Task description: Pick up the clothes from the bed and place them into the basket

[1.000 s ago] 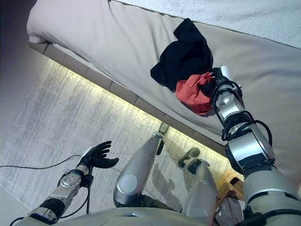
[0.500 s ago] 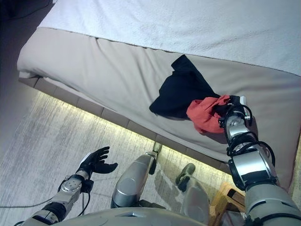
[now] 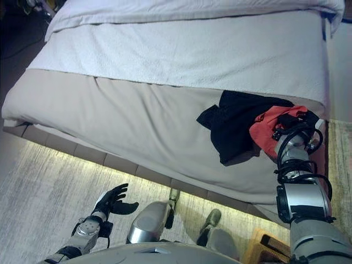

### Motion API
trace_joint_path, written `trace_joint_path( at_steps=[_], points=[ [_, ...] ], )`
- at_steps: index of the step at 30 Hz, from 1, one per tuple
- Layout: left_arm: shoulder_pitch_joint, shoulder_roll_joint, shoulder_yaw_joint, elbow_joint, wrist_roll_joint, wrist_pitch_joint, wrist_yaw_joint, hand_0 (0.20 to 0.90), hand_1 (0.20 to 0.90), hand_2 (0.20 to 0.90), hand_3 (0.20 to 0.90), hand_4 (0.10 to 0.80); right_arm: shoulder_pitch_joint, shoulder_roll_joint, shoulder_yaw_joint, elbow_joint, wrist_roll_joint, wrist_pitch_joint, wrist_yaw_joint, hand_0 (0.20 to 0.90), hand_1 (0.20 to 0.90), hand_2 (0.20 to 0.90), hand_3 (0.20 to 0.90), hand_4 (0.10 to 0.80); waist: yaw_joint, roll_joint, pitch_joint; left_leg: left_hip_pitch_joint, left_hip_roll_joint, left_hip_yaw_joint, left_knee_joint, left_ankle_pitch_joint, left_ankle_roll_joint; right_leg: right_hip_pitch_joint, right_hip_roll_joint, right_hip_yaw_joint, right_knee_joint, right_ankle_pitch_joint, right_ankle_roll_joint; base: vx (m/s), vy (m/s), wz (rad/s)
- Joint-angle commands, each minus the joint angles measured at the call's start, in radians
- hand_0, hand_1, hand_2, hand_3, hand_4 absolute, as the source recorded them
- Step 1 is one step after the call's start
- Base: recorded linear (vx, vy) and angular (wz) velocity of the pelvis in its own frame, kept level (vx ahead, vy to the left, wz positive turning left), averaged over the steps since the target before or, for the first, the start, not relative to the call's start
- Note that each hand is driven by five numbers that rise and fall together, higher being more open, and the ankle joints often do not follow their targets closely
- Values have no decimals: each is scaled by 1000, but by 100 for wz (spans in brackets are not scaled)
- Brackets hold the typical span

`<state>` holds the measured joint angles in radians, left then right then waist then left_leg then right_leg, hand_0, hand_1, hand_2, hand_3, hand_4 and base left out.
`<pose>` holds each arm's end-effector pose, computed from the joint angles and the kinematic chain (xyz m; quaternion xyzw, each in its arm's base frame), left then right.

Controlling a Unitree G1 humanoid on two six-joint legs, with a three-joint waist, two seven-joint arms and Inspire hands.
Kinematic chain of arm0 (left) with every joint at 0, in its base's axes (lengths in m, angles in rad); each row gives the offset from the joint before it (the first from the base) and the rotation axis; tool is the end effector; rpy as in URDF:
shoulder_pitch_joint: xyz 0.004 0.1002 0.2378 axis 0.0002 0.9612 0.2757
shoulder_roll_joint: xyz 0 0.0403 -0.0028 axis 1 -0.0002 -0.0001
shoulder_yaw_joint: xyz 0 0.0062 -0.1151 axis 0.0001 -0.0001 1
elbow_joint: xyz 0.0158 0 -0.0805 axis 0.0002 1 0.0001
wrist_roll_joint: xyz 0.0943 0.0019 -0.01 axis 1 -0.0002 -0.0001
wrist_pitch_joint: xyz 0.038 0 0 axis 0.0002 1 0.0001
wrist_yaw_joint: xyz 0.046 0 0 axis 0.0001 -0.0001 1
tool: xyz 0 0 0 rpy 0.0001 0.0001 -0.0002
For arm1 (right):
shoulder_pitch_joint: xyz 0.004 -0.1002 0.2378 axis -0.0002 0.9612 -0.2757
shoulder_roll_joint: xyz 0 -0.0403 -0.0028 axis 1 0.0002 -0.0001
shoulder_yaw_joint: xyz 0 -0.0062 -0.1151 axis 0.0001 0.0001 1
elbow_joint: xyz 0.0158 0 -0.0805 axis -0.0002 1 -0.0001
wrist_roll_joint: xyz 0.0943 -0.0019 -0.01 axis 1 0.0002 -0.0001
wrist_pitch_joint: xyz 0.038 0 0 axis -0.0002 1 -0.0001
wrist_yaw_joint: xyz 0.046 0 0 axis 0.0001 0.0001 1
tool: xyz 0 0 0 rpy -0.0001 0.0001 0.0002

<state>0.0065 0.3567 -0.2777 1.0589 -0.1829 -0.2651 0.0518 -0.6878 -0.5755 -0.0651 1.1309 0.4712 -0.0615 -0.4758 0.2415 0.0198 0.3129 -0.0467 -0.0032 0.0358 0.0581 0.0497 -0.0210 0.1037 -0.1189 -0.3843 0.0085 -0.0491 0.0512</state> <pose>0.1028 0.2453 -0.0988 0.1550 0.3968 0.0227 0.9044 0.2940 -0.3120 0.0700 -0.0072 0.1198 -0.4284 0.8956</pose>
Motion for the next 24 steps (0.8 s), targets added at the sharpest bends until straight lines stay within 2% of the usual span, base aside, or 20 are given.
trace_joint_path(
  at_steps=[1, 5, 9, 11, 14, 17, 20, 22, 24],
  points=[
    [61, -4, -32, 33, 47, -34, 27, 900, 900, 900, 900, 800, 18, -139, 41, -100, -25, -22, 42, 300, 300, 300, 200, 100, -1, 1, -124, -42, 37, 9, -27, -5, -45, -46, -7, 35, 40, 22, 15, 110, -10, -4],
    [37, -3, -57, 34, 35, -18, 16, 900, 900, 900, 900, 800, 16, -145, 95, -33, -105, 36, 54, 300, 300, 300, 200, 100, 1, 9, -109, -49, 35, -3, -14, -6, -42, -59, -10, 27, 60, 17, 8, 34, -6, -2],
    [-42, 4, -109, 27, -48, -33, 6, 900, 900, 900, 900, 800, -71, -140, 169, 65, -135, 44, 28, 300, 300, 300, 200, 100, 5, 51, -33, -123, 30, -27, 12, 3, -37, -145, -19, 15, 108, 11, -4, -245, 15, 2],
    [-68, 10, -123, 12, -70, -31, 4, 900, 900, 900, 900, 800, -119, -142, 214, 94, -148, 91, 41, 900, 900, 900, 900, 800, 13, 73, 16, -171, 24, -39, 35, 5, -35, -194, -26, 11, 141, 4, -10, -253, -20, 6],
    [-85, 27, -133, -15, -84, -18, 11, 900, 900, 900, 900, 800, -182, -144, 277, 112, -137, 120, 10, 900, 900, 900, 900, 800, 18, 97, 76, -263, 19, -60, 93, 13, -29, -294, -39, 9, 208, 5, -21, -205, -21, 6],
    [-63, 35, -124, -37, -72, -8, 19, 900, 900, 900, 900, 800, -185, -132, 284, 109, -115, 124, 1, 900, 900, 900, 900, 800, 18, 105, 95, -292, 16, -63, 118, 13, -22, -328, -41, 15, 238, 2, -27, -54, 10, 1],
    [-37, 40, -107, -51, -64, -23, 12, 900, 900, 900, 900, 800, -146, -99, 274, 92, -107, 68, -1, 900, 900, 900, 900, 800, 17, 105, 94, -281, 18, -56, 107, 11, -20, -321, -39, 16, 235, -3, -26, -19, 32, 5],
    [-30, 41, -103, -66, -70, -28, 8, 900, 900, 900, 900, 800, -106, -71, 263, 55, -137, -3, -46, 900, 900, 900, 900, 800, 11, 103, 91, -264, 21, -48, 95, 8, -21, -306, -40, 14, 226, -5, -23, 8, 41, 5],
    [-27, 39, -99, -77, -73, -31, 4, 900, 900, 900, 900, 800, -73, -57, 257, 8, -162, -27, -83, 900, 900, 900, 900, 800, 3, 101, 90, -255, 22, -42, 92, 6, -23, -297, -41, 14, 223, -6, -21, 14, 71, 3]
  ],
)
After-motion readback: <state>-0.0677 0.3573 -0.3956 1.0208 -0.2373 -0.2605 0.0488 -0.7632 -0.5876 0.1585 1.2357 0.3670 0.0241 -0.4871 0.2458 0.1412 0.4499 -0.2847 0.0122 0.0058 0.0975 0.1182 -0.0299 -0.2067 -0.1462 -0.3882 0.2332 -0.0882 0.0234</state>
